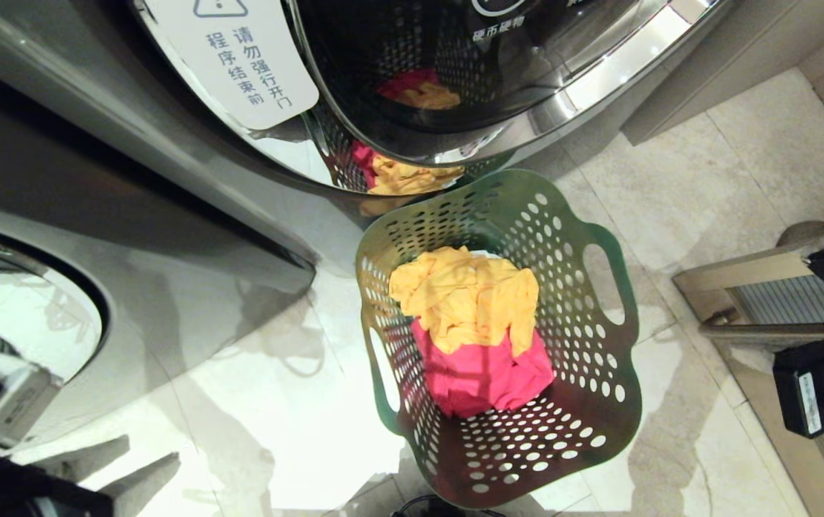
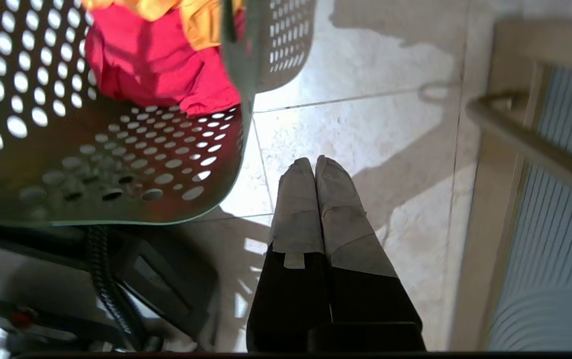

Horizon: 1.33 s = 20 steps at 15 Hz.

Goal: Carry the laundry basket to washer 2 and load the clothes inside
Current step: Open the lid of the washing machine

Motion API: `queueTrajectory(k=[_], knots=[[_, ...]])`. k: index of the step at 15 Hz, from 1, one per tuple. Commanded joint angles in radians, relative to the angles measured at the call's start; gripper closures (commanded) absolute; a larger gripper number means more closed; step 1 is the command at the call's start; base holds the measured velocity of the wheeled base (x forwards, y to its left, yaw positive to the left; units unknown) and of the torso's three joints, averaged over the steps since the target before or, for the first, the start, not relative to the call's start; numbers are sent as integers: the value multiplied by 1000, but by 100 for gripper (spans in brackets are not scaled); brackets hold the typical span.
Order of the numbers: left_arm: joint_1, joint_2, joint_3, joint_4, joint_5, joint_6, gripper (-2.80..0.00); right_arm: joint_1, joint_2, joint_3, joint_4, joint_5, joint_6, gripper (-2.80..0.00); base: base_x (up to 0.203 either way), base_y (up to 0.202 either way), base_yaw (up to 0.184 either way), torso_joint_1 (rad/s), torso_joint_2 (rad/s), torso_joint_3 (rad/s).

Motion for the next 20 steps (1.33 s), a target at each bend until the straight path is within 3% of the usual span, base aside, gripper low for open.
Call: queueTrajectory(k=[1,2,4,6,10,12,13,14,15,16,17,18,20], knots=[[40,-53,17,15,4,-2,0,-4,-29,11,0,-44,82,0,0,0,0,0,0,0],[83,-73,21,33,4,-2,0,-25,-33,15,1,-75,128,0,0,0,0,0,0,0],[189,-114,41,61,2,-3,0,-143,-67,39,0,-82,133,0,0,0,0,0,0,0],[272,-186,93,84,3,-2,0,-196,-164,96,1,-88,134,0,0,0,0,0,0,0],[333,-386,113,306,3,5,0,-207,-430,253,106,-193,133,0,0,0,0,0,0,0],[337,-509,125,399,2,32,0,-199,-573,359,136,-158,112,0,0,0,0,0,0,0],[338,-577,138,407,-3,72,0,-195,-633,394,142,-59,90,0,0,0,0,0,0,0],[338,-628,166,387,-7,122,0,-194,-694,445,146,88,58,0,0,0,0,0,0,0],[338,-644,231,295,-10,162,0,-192,-763,513,148,181,16,0,0,0,0,0,0,0],[338,-642,309,148,-13,214,0,-192,-820,579,147,231,-30,0,0,0,0,0,0,0],[338,-639,369,-15,-20,304,0,-191,-852,660,132,272,-68,0,0,0,0,0,0,0],[337,-638,412,-101,-33,437,0,-191,-857,709,90,311,-89,0,0,0,0,0,0,0],[337,-637,439,-132,-66,596,0,-199,-851,718,75,327,-91,0,0,0,0,0,0,0]])
